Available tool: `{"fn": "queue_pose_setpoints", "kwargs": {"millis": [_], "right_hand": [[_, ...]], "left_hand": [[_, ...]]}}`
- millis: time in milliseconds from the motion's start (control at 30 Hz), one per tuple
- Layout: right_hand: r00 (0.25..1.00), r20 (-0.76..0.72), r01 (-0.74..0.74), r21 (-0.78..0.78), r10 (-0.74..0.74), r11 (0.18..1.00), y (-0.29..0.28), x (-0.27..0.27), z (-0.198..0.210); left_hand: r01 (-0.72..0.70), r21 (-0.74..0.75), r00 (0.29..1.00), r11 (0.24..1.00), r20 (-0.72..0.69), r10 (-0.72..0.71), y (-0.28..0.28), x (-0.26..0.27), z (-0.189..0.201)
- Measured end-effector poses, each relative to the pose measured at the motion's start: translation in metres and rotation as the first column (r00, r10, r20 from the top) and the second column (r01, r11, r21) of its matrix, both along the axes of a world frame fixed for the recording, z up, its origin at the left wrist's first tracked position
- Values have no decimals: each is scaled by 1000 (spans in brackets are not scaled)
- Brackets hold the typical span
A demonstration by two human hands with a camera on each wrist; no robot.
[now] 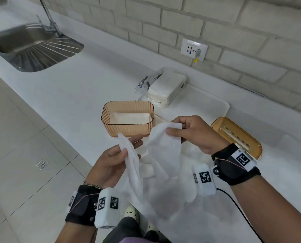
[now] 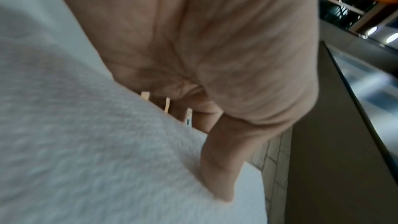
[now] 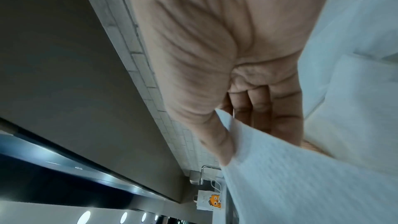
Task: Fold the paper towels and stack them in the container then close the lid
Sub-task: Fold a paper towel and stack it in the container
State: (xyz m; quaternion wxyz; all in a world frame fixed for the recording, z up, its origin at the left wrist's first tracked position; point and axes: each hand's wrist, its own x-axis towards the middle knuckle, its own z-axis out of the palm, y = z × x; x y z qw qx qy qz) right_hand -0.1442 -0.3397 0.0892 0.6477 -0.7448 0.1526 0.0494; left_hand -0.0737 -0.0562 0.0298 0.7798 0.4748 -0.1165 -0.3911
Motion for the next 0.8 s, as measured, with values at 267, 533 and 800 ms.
{"fn": "queue_pose_setpoints", "kwargs": {"millis": [267, 533, 800], "right_hand": [[982, 164, 88, 38, -93, 995, 25, -5, 16], [975, 220, 5, -61, 8, 998, 35, -7, 13], [968, 237, 86, -9, -81, 996, 32, -6, -1]], "left_hand": [[-49, 24, 987, 999, -151, 52, -42, -21, 17], [-166, 22, 975, 986, -148, 167, -44, -20, 32], [-264, 32, 946, 964, -188, 265, -51, -21, 29]]}}
